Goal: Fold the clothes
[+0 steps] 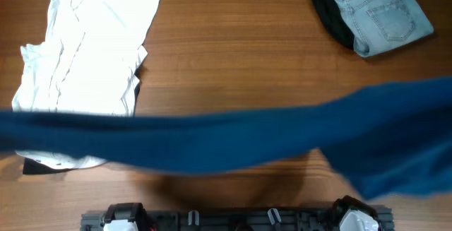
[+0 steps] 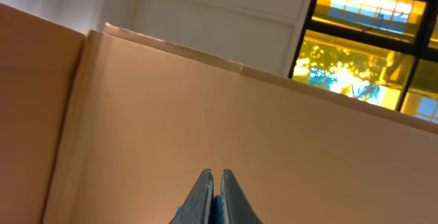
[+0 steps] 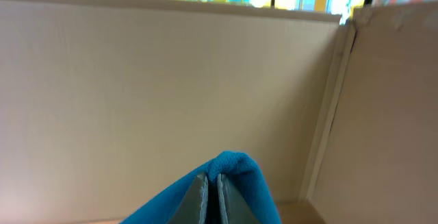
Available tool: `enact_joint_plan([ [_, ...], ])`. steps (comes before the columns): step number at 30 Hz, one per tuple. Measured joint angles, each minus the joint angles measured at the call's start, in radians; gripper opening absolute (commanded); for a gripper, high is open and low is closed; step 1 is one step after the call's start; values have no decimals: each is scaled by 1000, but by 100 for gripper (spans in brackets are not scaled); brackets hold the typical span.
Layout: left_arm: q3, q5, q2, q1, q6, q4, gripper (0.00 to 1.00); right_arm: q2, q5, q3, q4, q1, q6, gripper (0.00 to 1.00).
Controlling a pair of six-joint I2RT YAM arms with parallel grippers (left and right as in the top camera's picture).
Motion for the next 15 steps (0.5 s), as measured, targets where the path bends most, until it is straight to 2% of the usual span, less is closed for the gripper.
enact_joint_plan([
  [8,2,-130,66,0,8,-113,4,79,-56,24,0,-2,-6,4],
  [15,0,-261,352,0,9,-159,4,430,-238,20,-77,-1,-81,4],
])
